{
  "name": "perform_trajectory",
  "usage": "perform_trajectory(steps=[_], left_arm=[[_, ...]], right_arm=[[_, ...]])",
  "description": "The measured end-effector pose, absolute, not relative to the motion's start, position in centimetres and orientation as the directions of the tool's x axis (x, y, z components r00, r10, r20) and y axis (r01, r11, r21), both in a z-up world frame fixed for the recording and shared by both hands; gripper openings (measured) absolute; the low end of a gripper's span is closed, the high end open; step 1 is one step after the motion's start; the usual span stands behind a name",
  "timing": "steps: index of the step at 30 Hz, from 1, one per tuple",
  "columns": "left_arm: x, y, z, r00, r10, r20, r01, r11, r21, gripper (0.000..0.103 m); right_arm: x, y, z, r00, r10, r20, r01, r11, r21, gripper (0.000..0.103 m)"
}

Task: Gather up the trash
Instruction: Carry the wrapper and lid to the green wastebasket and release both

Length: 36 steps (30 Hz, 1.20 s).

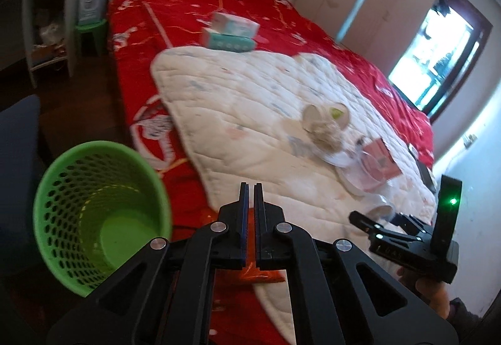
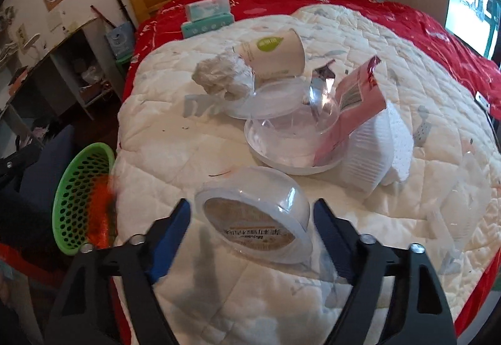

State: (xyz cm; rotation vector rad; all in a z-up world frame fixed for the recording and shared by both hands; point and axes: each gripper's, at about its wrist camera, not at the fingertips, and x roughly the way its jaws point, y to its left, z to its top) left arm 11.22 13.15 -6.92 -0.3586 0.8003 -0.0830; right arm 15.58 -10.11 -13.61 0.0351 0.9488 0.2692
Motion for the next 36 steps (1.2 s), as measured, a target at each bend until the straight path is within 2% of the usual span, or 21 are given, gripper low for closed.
perform_trajectory(steps=[1,4,14,16,20,24,29,33,36], left_arm=[[11.1,13.6,-7.0,0.697,-0.204,-0.687,-0.07,0.934,-0.349,0.001],[10.9,14.8,-7.6,0.686,-0.225,-0.692,-0.09,0.917,-0.388,0.001],[9.9,16.6,-11.6,0.62,-0.203,-0.757,-0.175,0.906,-0.386,0.005],[9.7,17.0,-12.5,0.605,-0.192,-0.773,-0.191,0.907,-0.376,0.018],[9.0,17.7,-13.7,0.589,-0.186,-0.786,-0.222,0.898,-0.379,0.022],[8.6,17.9,-13.4,0.597,-0.154,-0.787,-0.24,0.902,-0.358,0.037],[7.9,18.3,-12.5,0.617,-0.095,-0.781,-0.266,0.909,-0.321,0.041],[6.9,19.3,-11.5,0.641,-0.046,-0.766,-0.302,0.903,-0.307,0.053],[5.7,20.4,-11.0,0.655,-0.03,-0.755,-0.324,0.892,-0.316,0.057]], right_arm=[[15.8,-10.1,-13.8,0.547,0.241,-0.802,-0.205,0.967,0.151,0.065],[15.9,-10.2,-13.9,0.554,0.231,-0.8,-0.195,0.97,0.146,0.064],[15.2,-10.5,-13.0,0.582,0.225,-0.781,-0.218,0.969,0.117,0.064],[15.1,-10.6,-13.0,0.579,0.228,-0.783,-0.215,0.969,0.123,0.064],[15.0,-10.6,-12.7,0.583,0.235,-0.778,-0.224,0.967,0.123,0.064],[14.5,-9.7,-11.7,0.601,0.247,-0.76,-0.26,0.96,0.107,0.064],[14.1,-8.3,-10.5,0.584,0.316,-0.748,-0.324,0.935,0.142,0.064],[14.0,-5.5,-9.8,0.544,0.377,-0.75,-0.412,0.898,0.153,0.064],[14.0,-2.4,-9.7,0.509,0.417,-0.753,-0.488,0.86,0.146,0.064]])
